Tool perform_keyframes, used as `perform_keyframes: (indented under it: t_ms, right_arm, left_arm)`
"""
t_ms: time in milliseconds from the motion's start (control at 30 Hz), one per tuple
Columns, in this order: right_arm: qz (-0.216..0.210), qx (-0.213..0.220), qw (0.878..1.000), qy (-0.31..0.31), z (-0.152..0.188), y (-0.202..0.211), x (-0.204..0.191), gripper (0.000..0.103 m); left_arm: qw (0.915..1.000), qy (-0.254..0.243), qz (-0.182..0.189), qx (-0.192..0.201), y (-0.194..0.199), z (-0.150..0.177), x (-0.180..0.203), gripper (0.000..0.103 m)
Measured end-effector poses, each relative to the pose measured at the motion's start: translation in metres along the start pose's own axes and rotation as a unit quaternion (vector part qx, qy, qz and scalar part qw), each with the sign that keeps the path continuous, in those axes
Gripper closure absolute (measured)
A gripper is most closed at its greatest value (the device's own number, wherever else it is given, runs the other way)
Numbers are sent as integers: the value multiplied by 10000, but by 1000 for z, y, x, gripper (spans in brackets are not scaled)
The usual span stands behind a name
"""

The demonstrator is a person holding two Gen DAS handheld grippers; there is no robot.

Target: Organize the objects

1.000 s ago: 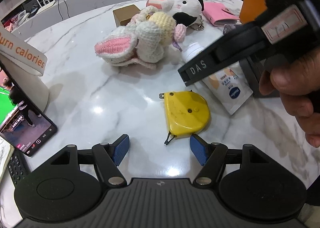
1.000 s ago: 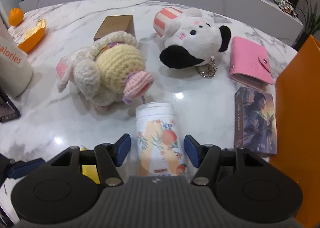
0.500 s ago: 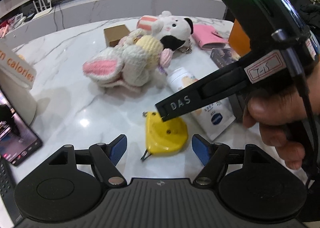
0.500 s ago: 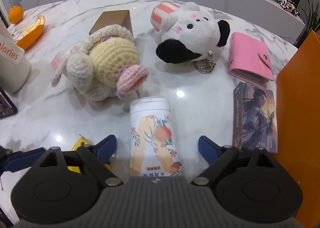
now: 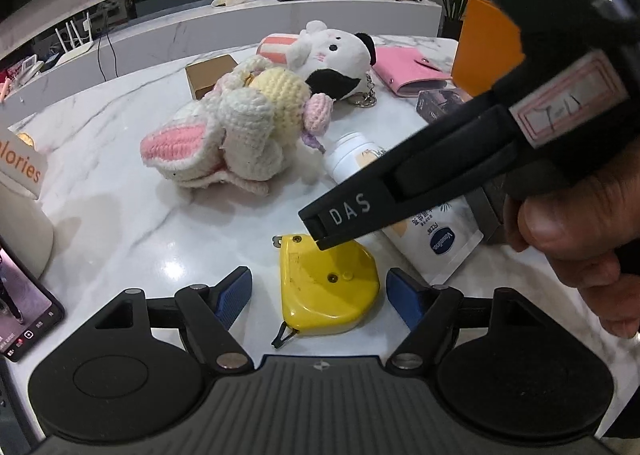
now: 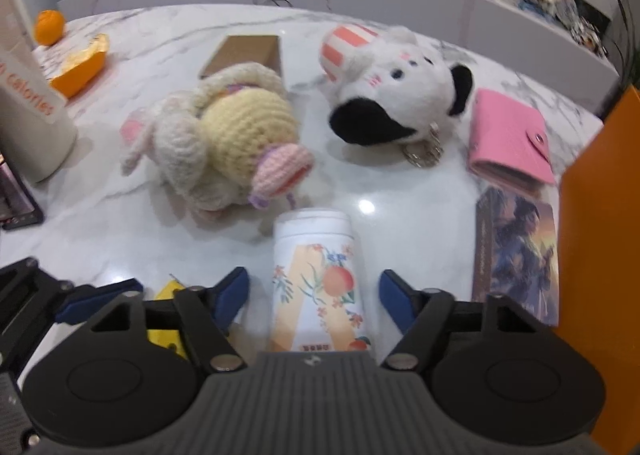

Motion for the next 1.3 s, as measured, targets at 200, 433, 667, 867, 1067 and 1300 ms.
perform_keyframes:
  t_ms: [200,433,667,867,1067,1300]
  right_arm:
    - [-31,56,9999,90,-2,3,-4,54]
    - [-62,-21,10000,17,-2,3,-3,55]
    - [-192,-62,9997,-144,-3,7,0,55]
    - [-252,18,9994,-232,-8,14,1,55]
    - [-303,74,9991,-302,-13,21,4,55]
    - [-319,-51,9989,-353,-9,24,6,55]
  left_arm:
    - [9999,-39,39,-124,-1,-3,0,21]
    - [9995,252,152,-113,2,-6,-15,44]
    - [9982,475,343,-128,9,-1,-23,44]
    - [9979,540,329,-135,13,1,-27,44]
    - [9978,534,375,-63,19,-4,-23,44]
    - [9977,538,414,-78,21,-6,-19,44]
Point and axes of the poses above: each gripper's, at about its wrist camera, not at the fingertips, and y roughly against the way its jaws point, x to its right, z to its underside, the point moved 8 cm from there along -y, roughly the way its jaws point, and after that the axes turned 1 degree about -y, right-handed, at the moved point
